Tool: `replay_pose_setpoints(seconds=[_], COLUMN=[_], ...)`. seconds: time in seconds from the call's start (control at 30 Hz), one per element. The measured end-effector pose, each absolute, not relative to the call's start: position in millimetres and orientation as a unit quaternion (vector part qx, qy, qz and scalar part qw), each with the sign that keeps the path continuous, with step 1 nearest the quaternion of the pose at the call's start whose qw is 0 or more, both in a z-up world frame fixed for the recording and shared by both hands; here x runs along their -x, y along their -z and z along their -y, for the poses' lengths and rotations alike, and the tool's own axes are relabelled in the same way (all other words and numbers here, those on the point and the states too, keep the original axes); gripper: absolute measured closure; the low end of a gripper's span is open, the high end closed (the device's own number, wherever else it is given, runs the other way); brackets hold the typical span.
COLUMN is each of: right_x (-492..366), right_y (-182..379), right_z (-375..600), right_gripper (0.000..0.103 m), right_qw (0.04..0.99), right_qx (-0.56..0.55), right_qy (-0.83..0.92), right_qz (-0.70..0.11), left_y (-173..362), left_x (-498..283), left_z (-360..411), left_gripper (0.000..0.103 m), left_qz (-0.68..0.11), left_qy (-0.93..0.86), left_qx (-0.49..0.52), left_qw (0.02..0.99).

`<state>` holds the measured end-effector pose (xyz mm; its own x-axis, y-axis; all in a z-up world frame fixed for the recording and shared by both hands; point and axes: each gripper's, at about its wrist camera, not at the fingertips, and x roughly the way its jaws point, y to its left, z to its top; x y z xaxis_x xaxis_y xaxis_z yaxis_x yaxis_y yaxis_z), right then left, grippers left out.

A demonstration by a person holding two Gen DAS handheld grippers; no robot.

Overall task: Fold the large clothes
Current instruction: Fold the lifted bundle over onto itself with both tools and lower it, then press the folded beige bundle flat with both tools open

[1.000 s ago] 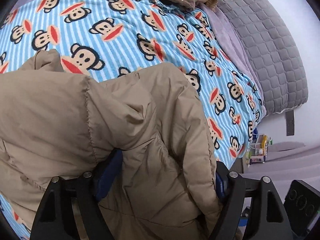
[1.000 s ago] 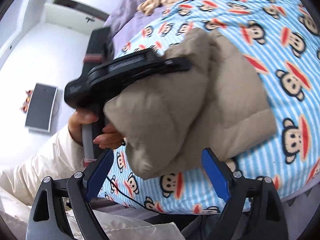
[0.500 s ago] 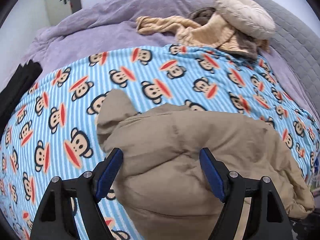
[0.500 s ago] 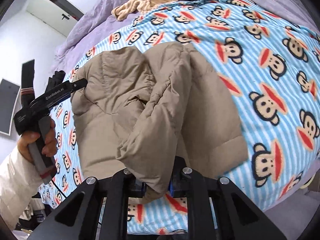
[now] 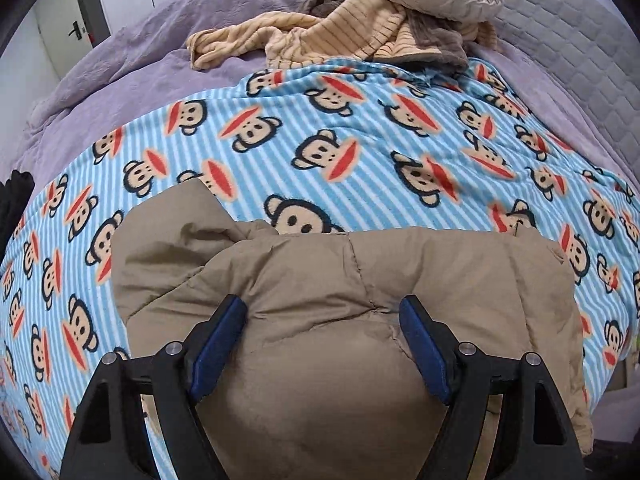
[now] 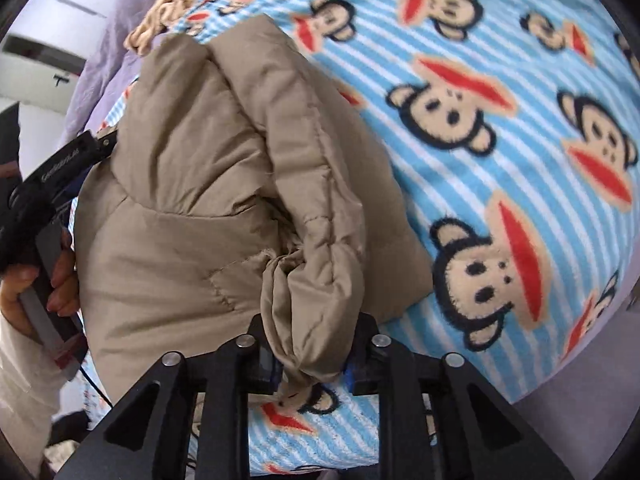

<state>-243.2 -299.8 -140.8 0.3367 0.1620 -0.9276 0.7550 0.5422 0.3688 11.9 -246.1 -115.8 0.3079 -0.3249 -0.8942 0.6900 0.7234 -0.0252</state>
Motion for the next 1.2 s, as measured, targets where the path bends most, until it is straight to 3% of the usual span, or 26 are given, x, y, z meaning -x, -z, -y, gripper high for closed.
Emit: replay_pose_setpoints(seconds=[0.07, 0.13, 0.4, 0.77, 0.87, 0.9, 0.97, 1.2], right_x=[245, 246, 235, 172, 158, 153, 142, 127], right_y=[142, 128, 62, 107, 104, 102, 102, 119], right_z=[310, 317, 348, 350, 361, 364, 370, 363], right_gripper=[0.075, 0.065, 0.042, 0.041, 0.029, 0.028, 0.028, 0.03], right_qw=[0.681, 0.684, 0.767, 0.735, 0.741, 0.742, 0.739, 0.716], right_qx=[-0.451, -0.44, -0.357, -0.365, -0.37, -0.375, -0.391, -0.424], right_qy=[0.204, 0.201, 0.177, 0.058, 0.04, 0.035, 0.027, 0.022], right_qz=[-0.539, -0.545, -0.504, -0.568, -0.559, -0.554, -0.547, -0.553], left_y=[120, 122, 121, 87, 78, 76, 75, 86], left_x=[-12, -14, -17, -5, 5, 8, 15, 35], left_z=[250, 249, 244, 209, 180, 171, 152, 107], left_gripper=[0.023, 0.023, 0.021, 0.021, 0.021, 0.018, 0.0, 0.0], left_qz=[-0.494, -0.498, -0.508, -0.543, -0.555, -0.557, -0.563, -0.593], left_qy=[0.318, 0.315, 0.295, 0.242, 0.223, 0.215, 0.197, 0.169], left_qx=[-0.193, -0.192, -0.189, -0.153, -0.128, -0.122, -0.107, -0.05], left_qw=[0.786, 0.784, 0.787, 0.789, 0.791, 0.792, 0.795, 0.785])
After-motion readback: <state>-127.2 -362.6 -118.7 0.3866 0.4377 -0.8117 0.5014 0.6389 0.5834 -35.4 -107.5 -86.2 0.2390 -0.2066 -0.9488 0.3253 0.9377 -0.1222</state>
